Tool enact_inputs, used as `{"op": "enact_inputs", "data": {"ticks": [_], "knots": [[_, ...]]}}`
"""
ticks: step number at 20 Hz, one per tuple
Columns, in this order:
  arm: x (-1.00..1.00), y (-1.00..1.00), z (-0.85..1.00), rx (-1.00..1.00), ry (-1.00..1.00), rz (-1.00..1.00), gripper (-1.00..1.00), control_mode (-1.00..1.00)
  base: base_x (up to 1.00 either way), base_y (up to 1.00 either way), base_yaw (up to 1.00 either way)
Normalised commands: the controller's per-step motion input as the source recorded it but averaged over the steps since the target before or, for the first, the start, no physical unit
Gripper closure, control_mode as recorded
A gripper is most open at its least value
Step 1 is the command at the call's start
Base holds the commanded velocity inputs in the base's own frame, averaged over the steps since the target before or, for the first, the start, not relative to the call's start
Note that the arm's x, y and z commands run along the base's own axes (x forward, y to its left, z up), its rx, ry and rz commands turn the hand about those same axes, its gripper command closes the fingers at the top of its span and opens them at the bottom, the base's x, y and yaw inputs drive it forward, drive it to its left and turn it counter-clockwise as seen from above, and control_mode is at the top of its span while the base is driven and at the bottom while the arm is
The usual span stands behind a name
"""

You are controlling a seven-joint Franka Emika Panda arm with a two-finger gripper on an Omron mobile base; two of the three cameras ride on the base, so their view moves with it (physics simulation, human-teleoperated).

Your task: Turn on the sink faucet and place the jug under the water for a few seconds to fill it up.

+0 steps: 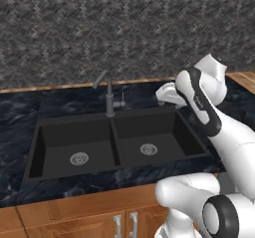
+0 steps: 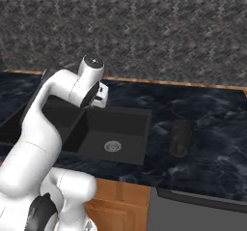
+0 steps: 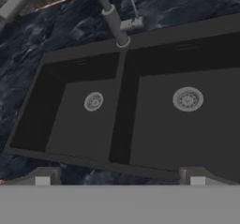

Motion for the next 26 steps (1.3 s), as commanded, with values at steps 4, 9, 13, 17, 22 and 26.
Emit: {"op": "enact_inputs", "data": {"ticks": [4, 9, 13, 17, 22, 26], "knots": [[0.62, 0.00, -0.14, 0.05, 0.00, 0.26, -1.00, -1.00, 0.00, 0.00, 0.00], [0.82, 0.00, -0.25, 0.05, 0.00, 0.25, -1.00, -1.00, 0.00, 0.00, 0.00], [0.83, 0.00, -0.28, 0.03, 0.00, 0.21, -1.00, -1.00, 0.00, 0.00, 0.00], [0.64, 0.00, -0.23, 0.04, 0.00, 0.17, -1.00, -1.00, 0.00, 0.00, 0.00], [0.52, 0.04, -0.20, 0.01, 0.00, 0.02, -1.00, -1.00, 0.00, 0.00, 0.00], [0.47, 0.07, -0.32, 0.00, 0.00, -0.01, -1.00, -1.00, 0.00, 0.00, 0.00]]}}
